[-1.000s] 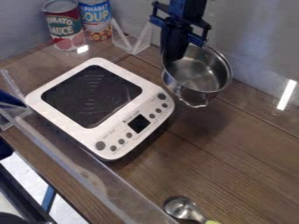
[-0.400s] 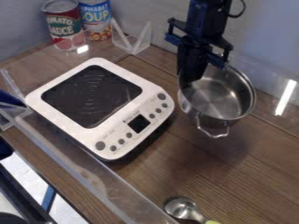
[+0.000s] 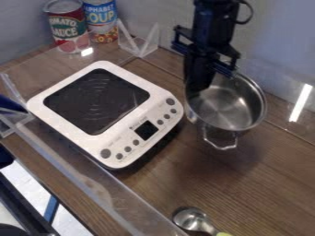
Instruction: Remove silver pot from the white and black stove top and place it on the table
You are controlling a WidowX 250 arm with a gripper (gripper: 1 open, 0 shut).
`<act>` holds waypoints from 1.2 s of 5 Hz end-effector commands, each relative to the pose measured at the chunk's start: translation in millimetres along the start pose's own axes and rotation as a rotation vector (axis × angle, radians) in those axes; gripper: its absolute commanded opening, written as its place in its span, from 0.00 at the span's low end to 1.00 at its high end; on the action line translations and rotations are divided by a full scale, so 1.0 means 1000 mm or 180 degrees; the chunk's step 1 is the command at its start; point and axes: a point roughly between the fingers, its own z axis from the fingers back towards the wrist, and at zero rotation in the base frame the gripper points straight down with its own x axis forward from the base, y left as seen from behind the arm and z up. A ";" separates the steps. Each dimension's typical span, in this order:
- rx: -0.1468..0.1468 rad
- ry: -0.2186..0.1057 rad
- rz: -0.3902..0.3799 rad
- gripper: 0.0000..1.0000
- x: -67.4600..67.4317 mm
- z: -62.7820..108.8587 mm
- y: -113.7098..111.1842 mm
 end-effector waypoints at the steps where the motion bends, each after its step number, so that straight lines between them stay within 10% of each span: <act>1: -0.0002 -0.0262 0.0070 0.00 0.006 0.018 0.009; 6: -0.0164 -0.0229 0.0157 0.00 0.034 -0.017 -0.011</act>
